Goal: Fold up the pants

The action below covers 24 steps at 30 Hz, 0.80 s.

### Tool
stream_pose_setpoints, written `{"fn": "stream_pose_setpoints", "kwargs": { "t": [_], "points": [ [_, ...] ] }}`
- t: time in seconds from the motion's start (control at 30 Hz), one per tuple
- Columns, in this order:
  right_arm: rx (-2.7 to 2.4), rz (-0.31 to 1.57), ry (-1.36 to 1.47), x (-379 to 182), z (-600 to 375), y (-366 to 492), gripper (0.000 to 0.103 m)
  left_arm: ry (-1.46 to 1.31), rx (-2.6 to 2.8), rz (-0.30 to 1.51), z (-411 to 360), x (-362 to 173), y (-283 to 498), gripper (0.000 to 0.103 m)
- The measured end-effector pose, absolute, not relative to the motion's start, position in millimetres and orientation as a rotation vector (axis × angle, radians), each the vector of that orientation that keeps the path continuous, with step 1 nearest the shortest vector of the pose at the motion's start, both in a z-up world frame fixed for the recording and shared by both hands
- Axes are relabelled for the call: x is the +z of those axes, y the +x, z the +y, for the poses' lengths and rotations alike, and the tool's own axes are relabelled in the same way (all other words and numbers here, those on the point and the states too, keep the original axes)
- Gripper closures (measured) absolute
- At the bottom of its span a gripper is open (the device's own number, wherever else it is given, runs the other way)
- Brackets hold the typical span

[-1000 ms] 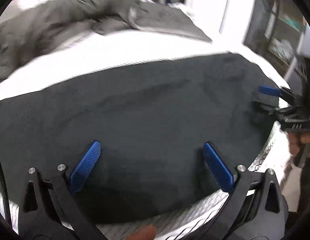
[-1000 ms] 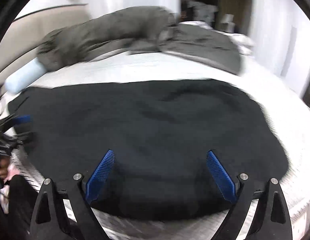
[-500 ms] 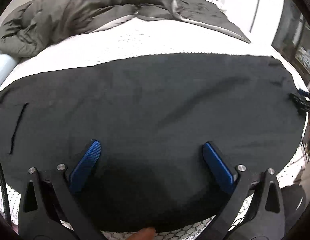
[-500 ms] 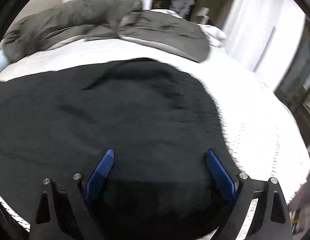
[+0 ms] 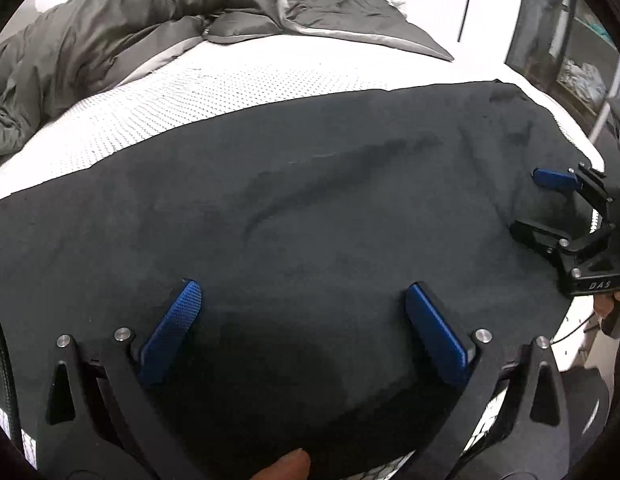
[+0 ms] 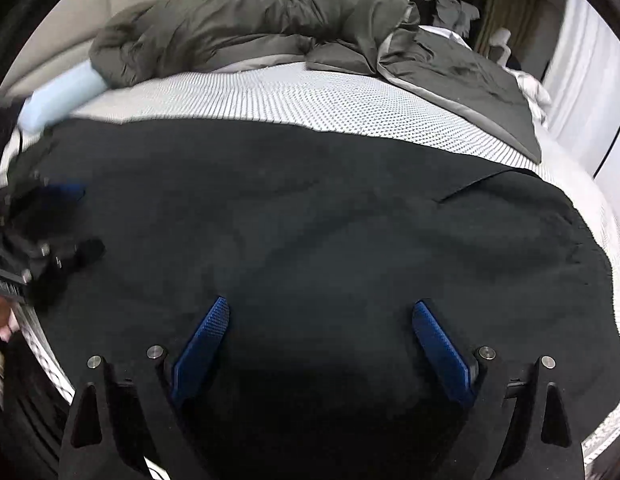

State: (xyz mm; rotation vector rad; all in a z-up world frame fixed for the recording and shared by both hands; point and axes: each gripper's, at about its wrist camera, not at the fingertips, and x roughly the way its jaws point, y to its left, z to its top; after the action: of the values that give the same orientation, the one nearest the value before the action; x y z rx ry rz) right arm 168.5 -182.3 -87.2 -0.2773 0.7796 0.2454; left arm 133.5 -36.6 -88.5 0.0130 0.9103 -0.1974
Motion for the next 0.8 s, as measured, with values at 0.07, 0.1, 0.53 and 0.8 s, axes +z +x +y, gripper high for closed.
{"fn": "stream_pose_setpoints", "kwargs": {
  "t": [0.07, 0.1, 0.53, 0.8],
  "points": [
    [0.229, 0.786, -0.246, -84.6, -203.2, 157.4, 0.008, 0.016, -0.197, 0.917, -29.1, -88.2, 133.6, 0.001],
    [0.206, 0.782, -0.238, -82.7, -221.7, 148.1, 0.008, 0.014, -0.188, 0.917, -26.0, -87.5, 132.8, 0.001],
    [0.176, 0.760, -0.234, -66.1, -220.0, 133.6, 0.008, -0.014, -0.230, 0.902, -58.3, -75.1, 102.9, 0.001],
    [0.199, 0.801, -0.275, -86.8, -171.3, 175.9, 0.005, -0.009, -0.198, 0.952, -86.9, -85.8, 119.5, 0.001]
  ]
}}
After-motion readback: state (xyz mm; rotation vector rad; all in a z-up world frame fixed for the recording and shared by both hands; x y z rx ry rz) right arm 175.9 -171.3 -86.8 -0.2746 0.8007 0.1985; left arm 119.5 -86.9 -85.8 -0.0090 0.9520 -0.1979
